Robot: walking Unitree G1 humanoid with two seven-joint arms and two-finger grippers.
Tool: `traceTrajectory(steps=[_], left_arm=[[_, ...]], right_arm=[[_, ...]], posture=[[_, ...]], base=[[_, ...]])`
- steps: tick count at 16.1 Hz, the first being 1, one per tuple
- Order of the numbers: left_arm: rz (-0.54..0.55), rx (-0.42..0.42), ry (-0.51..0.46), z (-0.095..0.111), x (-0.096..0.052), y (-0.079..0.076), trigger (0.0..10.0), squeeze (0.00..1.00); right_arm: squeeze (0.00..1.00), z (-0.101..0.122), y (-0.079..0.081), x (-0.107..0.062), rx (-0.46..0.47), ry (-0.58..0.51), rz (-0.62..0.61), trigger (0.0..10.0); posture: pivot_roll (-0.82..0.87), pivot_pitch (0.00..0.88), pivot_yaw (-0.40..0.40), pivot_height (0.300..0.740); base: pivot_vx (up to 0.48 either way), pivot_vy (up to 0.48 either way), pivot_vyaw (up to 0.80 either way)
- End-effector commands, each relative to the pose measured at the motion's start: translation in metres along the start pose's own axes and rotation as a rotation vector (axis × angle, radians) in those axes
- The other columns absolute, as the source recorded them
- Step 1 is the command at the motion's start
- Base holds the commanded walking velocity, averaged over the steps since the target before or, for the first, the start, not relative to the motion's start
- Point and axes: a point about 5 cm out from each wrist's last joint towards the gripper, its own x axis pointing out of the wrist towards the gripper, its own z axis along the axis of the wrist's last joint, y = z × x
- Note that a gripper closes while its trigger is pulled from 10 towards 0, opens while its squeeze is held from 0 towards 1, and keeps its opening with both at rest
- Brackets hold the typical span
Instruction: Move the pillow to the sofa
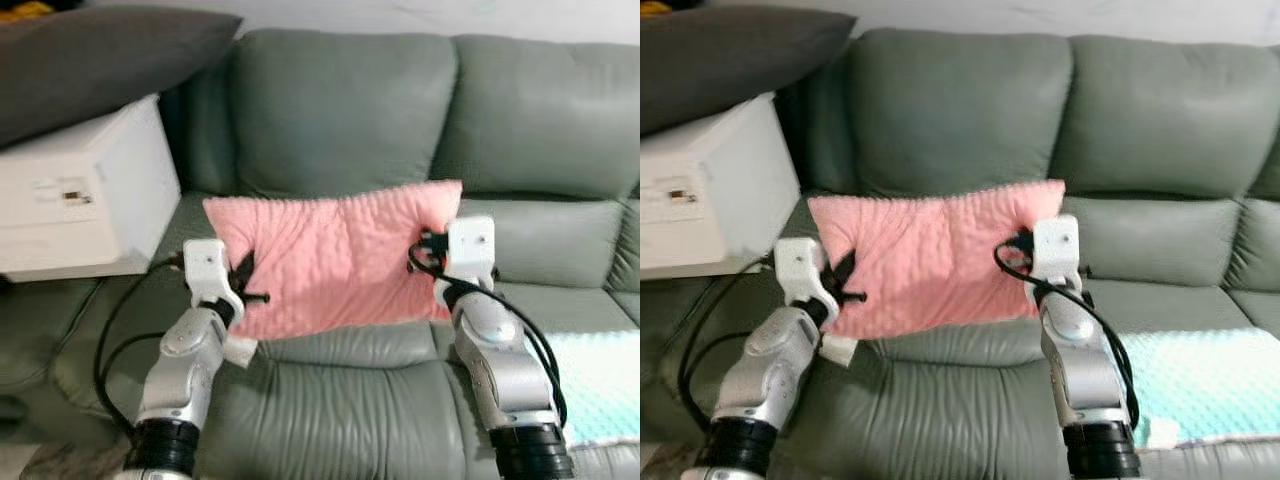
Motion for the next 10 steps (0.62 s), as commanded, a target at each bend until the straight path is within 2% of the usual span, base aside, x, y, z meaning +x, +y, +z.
traceTrajectory(steps=[1, 3, 6, 7, 8, 10], left_arm=[[-0.002, 0.044, 0.012, -0.003, 0.003, 0.005, 10.0, 0.00], [0.028, 0.050, 0.083, -0.021, 0.006, 0.015, 10.0, 0.00], [0.029, 0.045, 0.121, -0.030, 0.012, 0.013, 10.0, 0.00], [0.027, 0.022, 0.125, -0.032, 0.015, 0.011, 10.0, 0.00], [0.000, 0.044, 0.140, -0.036, 0.015, 0.008, 10.0, 0.00], [-0.035, 0.059, 0.154, -0.042, 0.015, 0.004, 10.0, 0.00]], right_arm=[[0.00, -0.007, -0.007, -0.002, 0.045, 0.035, -0.019, 10.0], [0.00, -0.022, -0.012, -0.009, 0.137, 0.092, -0.038, 10.0], [0.00, -0.036, -0.019, -0.018, 0.145, 0.149, -0.091, 10.0], [0.00, -0.040, -0.025, -0.022, 0.124, 0.155, -0.138, 10.0], [0.00, -0.046, -0.030, -0.029, 0.084, 0.178, -0.187, 10.0], [0.00, -0.051, -0.034, -0.037, 0.038, 0.185, -0.200, 10.0]], posture=[[-0.05, 0.000, 0.007, 0.740], [-0.06, 0.000, 0.022, 0.740], [-0.08, 0.000, 0.039, 0.740], [-0.08, 0.000, 0.044, 0.740], [-0.10, 0.002, 0.056, 0.740], [-0.10, 0.042, 0.062, 0.740]], base=[[0.000, 0.000, 0.00], [0.000, 0.000, 0.00], [0.000, 0.000, 0.00], [0.000, 0.000, 0.00], [0.000, 0.000, 0.00], [0.000, 0.000, 0.00]])
